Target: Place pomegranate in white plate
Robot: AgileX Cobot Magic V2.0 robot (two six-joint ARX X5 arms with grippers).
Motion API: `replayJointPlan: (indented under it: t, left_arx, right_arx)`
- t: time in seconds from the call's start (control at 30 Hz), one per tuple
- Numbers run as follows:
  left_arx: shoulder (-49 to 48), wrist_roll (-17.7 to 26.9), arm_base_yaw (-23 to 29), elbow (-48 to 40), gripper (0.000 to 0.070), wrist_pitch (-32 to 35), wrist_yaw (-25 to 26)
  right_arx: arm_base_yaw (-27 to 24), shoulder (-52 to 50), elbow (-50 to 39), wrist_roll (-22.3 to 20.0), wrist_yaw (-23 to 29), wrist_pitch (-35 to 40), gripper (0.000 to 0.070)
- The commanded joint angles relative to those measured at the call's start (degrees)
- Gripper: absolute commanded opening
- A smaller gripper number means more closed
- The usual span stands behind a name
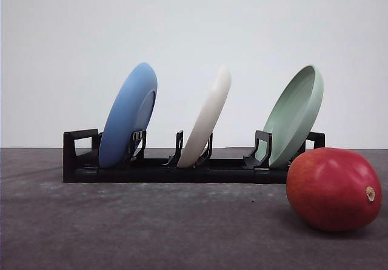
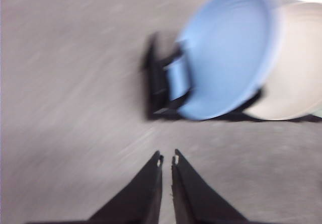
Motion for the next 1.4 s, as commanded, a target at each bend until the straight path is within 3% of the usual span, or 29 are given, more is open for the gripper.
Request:
replayJointPlan:
  t: [0.0, 0.3, 0.47, 0.53, 0.6, 0.63, 0.7, 1.03, 1.37]
  left_arx:
    - [1.27, 2.44, -2.67, 1.20, 0.0013, 1.82, 0.28]
    - [5.22, 15.18, -15.30, 1.31, 0.0013, 6.07, 0.10]
    - [5.36, 15.96, -16.46, 1.31, 0.0026, 6.41, 0.07]
    - [5.30, 15.77, -16.50, 1.36, 0.0140, 6.45, 0.23]
    - [5.23, 15.51, -16.66, 1.46, 0.0313, 6.51, 1.05]
    - [5.23, 15.46, -16.79, 1.55, 0.0358, 6.54, 1.62]
    - [5.23, 15.44, -17.23, 1.95, 0.0359, 6.54, 2.25]
    - [6.96, 15.71, -22.18, 2.29, 0.0354, 12.65, 2.29]
    - [20.16, 15.84, -30.15, 2.29, 0.0353, 27.80, -1.70]
  right_arx:
    - [2.06, 0.17, 0.92, -3.57, 0.28, 0.70, 0.0002]
    - [10.47, 0.11, 0.92, -7.25, 0.19, 1.10, 0.0002]
    - [11.02, 0.11, 0.92, -7.33, 0.10, 1.11, 0.0006]
    - [11.02, 0.11, 0.92, -7.32, -0.18, 1.11, 0.0066]
    - [11.02, 0.11, 0.92, -7.29, -0.18, 1.12, 0.0210]
    - [11.02, 0.11, 0.92, -7.28, -0.18, 1.12, 0.0271]
    - [11.02, 0.11, 0.92, -7.27, -0.19, 1.11, 0.0318]
    - [11.02, -0.10, 0.92, -7.13, -0.22, 1.10, 0.0322]
    - [11.00, -2.51, 0.92, -7.00, -0.18, 0.89, 0.0321]
